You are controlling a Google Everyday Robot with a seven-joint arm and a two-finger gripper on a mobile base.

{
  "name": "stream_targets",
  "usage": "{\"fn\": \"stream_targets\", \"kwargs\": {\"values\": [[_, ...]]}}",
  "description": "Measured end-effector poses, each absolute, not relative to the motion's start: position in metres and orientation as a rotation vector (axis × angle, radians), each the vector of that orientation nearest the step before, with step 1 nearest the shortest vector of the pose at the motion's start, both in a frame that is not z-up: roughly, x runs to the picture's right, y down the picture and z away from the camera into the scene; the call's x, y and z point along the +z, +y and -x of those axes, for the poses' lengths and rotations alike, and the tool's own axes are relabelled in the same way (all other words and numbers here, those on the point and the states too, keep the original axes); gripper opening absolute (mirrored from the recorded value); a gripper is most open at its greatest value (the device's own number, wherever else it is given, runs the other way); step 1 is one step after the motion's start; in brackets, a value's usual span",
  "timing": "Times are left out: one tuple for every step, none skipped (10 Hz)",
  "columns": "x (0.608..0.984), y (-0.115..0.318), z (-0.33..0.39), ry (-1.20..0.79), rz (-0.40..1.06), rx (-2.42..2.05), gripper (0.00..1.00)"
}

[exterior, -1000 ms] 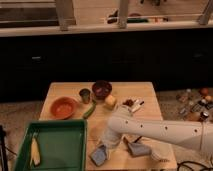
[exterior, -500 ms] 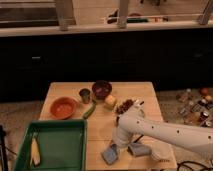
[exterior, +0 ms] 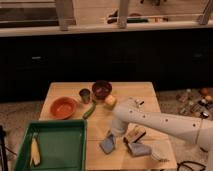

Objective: Wipe table surface with sponge

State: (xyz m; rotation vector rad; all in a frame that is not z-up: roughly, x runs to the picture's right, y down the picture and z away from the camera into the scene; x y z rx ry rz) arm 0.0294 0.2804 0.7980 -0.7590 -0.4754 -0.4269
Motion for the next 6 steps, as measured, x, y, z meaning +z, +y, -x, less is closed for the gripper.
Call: {"fn": "stream_targets", "kwargs": {"values": [[0.799, 0.28, -0.024, -0.481, 0.757, -0.438, 0.0], [0.799, 0.28, -0.024, -0.484, 0.756, -0.434, 0.0], [0.799, 0.28, -0.024, -0.484, 0.754, -0.433, 0.0], [0.799, 0.28, -0.023, -0.484, 0.755, -0.437, 0.0], [0.797, 0.281, -0.022, -0.491, 0.753, -0.447, 0.0], [0.769, 0.298, 0.016, -0.574, 0.737, -0.534, 0.0]]}}
